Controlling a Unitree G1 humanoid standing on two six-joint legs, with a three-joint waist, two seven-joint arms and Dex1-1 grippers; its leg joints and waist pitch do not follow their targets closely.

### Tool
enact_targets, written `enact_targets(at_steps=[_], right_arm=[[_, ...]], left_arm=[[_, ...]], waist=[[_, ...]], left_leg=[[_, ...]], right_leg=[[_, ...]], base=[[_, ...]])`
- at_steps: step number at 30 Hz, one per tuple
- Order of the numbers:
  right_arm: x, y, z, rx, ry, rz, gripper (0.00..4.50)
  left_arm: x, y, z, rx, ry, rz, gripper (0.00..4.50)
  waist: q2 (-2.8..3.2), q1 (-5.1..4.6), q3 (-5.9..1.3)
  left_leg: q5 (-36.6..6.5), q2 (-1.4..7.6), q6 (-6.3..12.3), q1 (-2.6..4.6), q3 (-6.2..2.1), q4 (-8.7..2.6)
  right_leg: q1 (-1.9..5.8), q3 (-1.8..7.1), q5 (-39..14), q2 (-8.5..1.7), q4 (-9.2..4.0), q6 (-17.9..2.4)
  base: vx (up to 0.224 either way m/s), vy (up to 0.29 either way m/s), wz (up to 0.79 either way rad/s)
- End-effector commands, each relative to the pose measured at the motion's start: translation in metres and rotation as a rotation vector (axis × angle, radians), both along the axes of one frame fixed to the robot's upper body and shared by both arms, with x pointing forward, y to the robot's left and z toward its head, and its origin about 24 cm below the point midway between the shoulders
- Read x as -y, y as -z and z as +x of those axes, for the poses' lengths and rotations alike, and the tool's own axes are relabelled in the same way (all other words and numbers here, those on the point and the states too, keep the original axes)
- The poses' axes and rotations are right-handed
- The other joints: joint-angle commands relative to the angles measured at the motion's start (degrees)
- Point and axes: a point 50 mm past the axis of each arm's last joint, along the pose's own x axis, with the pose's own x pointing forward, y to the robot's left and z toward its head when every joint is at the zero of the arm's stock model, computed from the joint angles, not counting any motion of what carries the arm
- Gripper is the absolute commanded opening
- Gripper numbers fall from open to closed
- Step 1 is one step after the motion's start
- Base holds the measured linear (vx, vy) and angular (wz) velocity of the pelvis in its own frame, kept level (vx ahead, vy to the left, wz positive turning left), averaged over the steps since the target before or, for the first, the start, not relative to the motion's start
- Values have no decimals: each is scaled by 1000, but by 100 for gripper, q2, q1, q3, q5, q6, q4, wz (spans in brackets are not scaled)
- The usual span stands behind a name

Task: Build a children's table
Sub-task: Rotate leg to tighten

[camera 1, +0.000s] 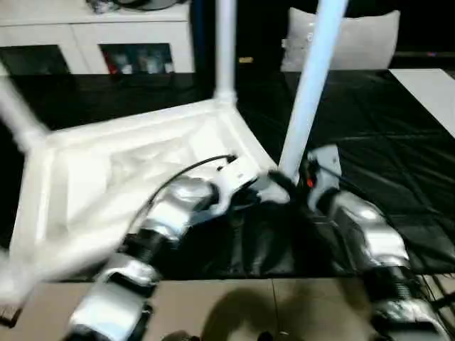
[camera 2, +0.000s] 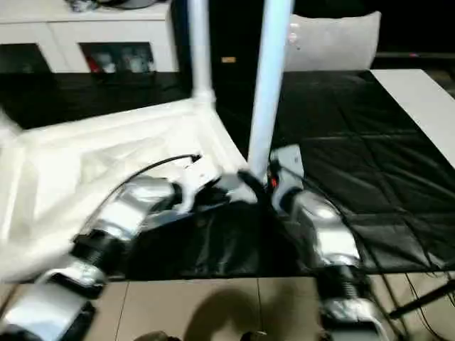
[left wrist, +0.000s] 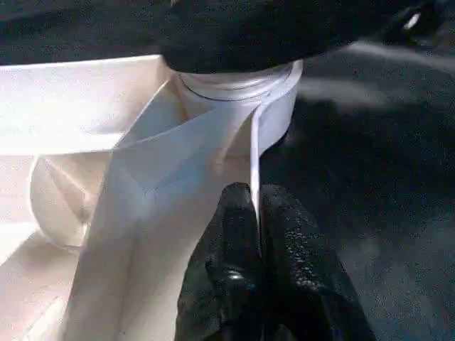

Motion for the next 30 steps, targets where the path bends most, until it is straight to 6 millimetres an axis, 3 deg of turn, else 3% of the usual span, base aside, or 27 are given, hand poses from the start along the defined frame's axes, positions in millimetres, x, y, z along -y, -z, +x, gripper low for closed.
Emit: enact_targets(at_steps=[1, 2, 4, 6, 14, 18, 20, 25, 30], right_arm=[[-32, 6, -1, -50, -54, 48, 263], [-32, 6, 0, -37, -39, 31, 263], [-32, 5, 1, -22, -34, 27, 319], [-29, 3, 0, 3, -36, 35, 339], [-3, -5, -10, 96, -104, 32, 414], [16, -10, -21, 158, -236, -4, 436], [23, -11, -27, 162, -331, -40, 444], [33, -15, -37, 135, -526, -106, 444], [37, -18, -41, 119, -667, -177, 444]], left_arm=[[24, -17, 1, 58, 2, -46, 0], [25, -18, 2, 79, -18, -30, 0], [25, -19, 3, 96, -31, -17, 0], [23, -19, 3, 111, -21, -1, 0], [5, -13, 0, 129, 69, 32, 0], [-14, -5, 0, 114, 134, 74, 0], [-24, -3, 0, 104, 170, 95, 0], [-39, -2, -4, 93, 332, 141, 0], [-49, -2, -8, 83, 489, 189, 0]], waist=[[-78, 30, -422], [-70, 26, -422], [-67, 19, -427], [-67, 26, -421], [-85, 47, -414], [-57, 87, -417], [-77, 100, -412], [-76, 109, -406], [-66, 210, -435]], left_leg=[[-291, 418, 557, 1, -207, -377], [-290, 422, 616, -3, -209, -380], [-285, 435, 674, 5, -213, -378], [-297, 449, 741, 3, -214, -384], [-415, 441, 761, 3, -210, -387], [-445, 453, 793, 12, -215, -385], [-511, 443, 813, 7, -210, -383], [-567, 433, 782, 17, -203, -384], [-494, 477, 785, 39, -196, -377]], right_leg=[[395, 446, -1578, -704, -481, -575], [393, 443, -1537, -694, -475, -570], [385, 442, -1444, -681, -465, -574], [387, 450, -1363, -690, -450, -610], [398, 450, -1554, -694, -477, -505], [383, 444, -1561, -688, -470, -486], [396, 445, -1586, -684, -479, -435], [385, 437, -1776, -674, -502, -400], [363, 442, -1690, -677, -467, -410]], base=[[0, 0, 0], [0, 0, 0], [0, 0, 0], [0, 0, 0], [0, 0, 0], [0, 0, 0], [0, 0, 0], [0, 0, 0], [0, 0, 0]])
